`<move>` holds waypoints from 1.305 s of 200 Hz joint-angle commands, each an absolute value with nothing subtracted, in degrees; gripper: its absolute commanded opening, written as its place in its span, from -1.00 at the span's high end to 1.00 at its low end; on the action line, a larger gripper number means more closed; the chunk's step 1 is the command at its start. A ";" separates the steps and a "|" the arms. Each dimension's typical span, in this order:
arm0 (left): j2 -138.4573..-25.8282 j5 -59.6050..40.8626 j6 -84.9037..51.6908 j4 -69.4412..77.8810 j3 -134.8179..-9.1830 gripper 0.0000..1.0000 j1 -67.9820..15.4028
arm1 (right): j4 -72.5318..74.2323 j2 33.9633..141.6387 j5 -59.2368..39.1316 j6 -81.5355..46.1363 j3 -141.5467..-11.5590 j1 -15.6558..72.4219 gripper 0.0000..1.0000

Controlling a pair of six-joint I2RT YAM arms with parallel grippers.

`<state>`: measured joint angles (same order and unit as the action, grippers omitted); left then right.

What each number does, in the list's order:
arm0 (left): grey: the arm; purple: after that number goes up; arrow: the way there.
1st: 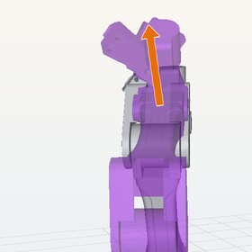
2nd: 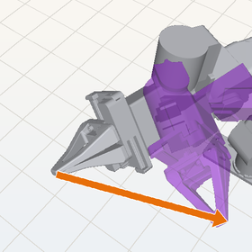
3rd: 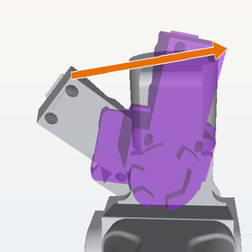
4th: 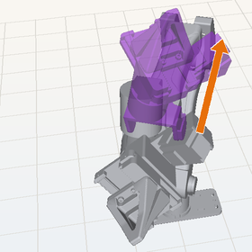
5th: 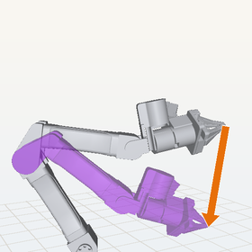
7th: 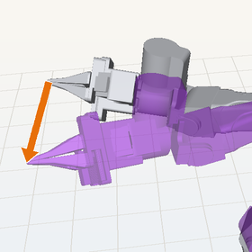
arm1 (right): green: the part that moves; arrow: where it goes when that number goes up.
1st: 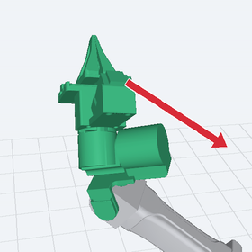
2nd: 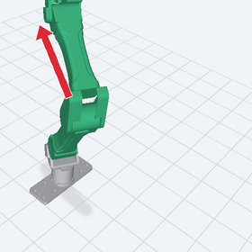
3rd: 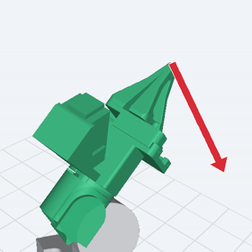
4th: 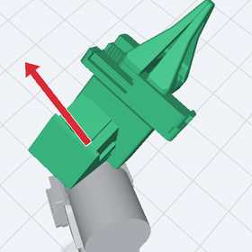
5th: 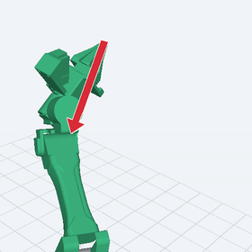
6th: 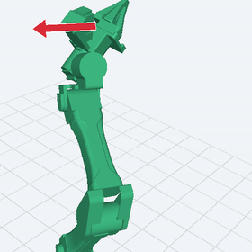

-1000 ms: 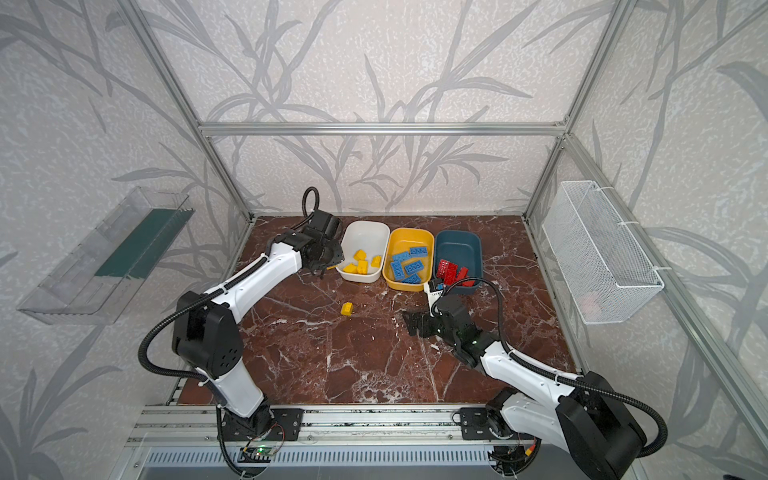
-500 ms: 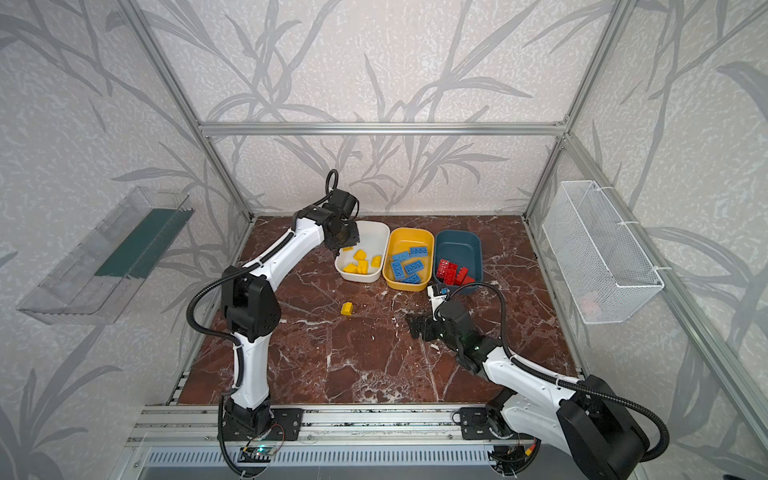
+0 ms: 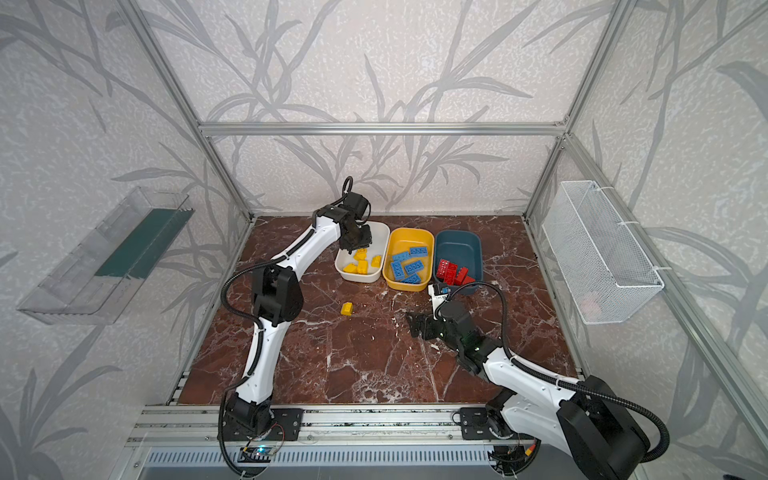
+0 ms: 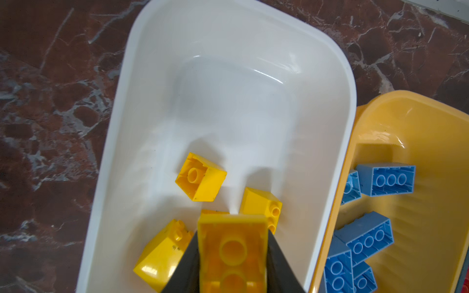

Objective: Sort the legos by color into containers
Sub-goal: 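Carry the long yellow brick with the left gripper into the white bin, then withdraw the left gripper while the right reaches toward the last yellow brick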

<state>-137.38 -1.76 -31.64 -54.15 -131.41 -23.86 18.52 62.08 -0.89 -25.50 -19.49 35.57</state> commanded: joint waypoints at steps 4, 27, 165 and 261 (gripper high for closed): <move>-139.43 -3.02 -31.48 -57.10 -134.89 0.62 -24.36 | 20.98 63.28 -0.94 -26.10 -19.38 35.74 -0.89; -140.59 -3.85 -31.35 -56.45 -135.27 0.62 -24.36 | 21.03 64.24 -1.14 -26.45 -19.65 35.69 -0.89; -143.71 -4.03 -30.77 -56.07 -135.77 0.49 -24.52 | 22.66 67.76 -2.03 -27.31 -20.23 35.68 -0.89; -140.56 -2.67 -29.64 -57.29 -135.72 0.03 -24.48 | 22.70 65.70 -3.43 -26.63 -19.78 35.69 -0.94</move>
